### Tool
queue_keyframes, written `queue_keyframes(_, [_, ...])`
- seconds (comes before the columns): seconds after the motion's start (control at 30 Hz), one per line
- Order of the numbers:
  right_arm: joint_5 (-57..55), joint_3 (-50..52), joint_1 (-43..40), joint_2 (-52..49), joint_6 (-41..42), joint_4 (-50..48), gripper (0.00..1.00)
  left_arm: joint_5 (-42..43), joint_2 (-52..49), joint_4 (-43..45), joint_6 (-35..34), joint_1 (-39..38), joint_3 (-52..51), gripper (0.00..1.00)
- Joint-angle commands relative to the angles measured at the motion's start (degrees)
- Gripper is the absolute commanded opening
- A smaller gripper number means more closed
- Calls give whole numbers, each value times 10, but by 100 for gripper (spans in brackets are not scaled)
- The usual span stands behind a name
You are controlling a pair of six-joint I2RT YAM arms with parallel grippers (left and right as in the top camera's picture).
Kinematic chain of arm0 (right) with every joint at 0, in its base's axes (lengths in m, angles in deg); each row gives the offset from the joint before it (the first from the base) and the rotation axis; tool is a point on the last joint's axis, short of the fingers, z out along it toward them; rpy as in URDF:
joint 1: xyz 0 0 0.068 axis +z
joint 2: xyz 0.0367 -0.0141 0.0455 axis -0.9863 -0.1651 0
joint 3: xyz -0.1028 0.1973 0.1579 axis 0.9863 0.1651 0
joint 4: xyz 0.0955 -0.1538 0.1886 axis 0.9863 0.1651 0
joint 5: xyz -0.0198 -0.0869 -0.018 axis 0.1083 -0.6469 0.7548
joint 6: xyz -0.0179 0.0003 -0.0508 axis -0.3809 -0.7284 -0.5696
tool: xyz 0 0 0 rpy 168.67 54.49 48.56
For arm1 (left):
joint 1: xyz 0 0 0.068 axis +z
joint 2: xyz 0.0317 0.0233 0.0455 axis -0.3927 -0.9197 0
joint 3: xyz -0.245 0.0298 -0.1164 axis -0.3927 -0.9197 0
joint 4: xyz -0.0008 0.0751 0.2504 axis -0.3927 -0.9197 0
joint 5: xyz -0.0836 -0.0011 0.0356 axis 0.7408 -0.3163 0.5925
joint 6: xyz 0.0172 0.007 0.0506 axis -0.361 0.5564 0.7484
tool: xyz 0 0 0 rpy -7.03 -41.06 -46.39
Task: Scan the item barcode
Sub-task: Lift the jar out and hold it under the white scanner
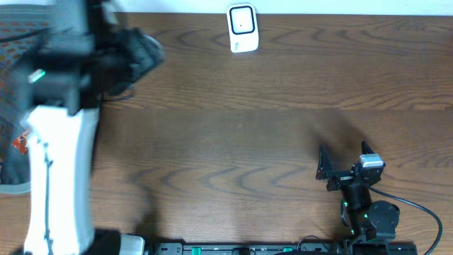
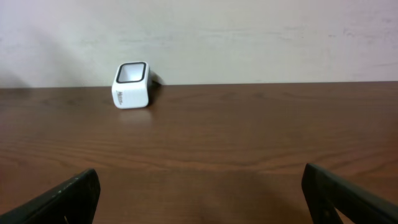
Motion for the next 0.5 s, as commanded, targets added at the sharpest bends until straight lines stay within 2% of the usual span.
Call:
queue_keyframes(0.0, [5, 1, 6, 2, 6, 2, 99, -35, -72, -8, -116, -45, -4, 61])
queue_keyframes(0.07, [5, 1, 6, 2, 6, 2, 99, -35, -115, -7, -140, -67, -4, 61])
queue_keyframes(0.13, [5, 1, 6, 2, 6, 2, 99, -35, -154, -6, -130, -87, -4, 61])
queue_keyframes(0.47, [5, 1, 6, 2, 6, 2, 99, -34, -301, -2, 297, -160, -4, 62])
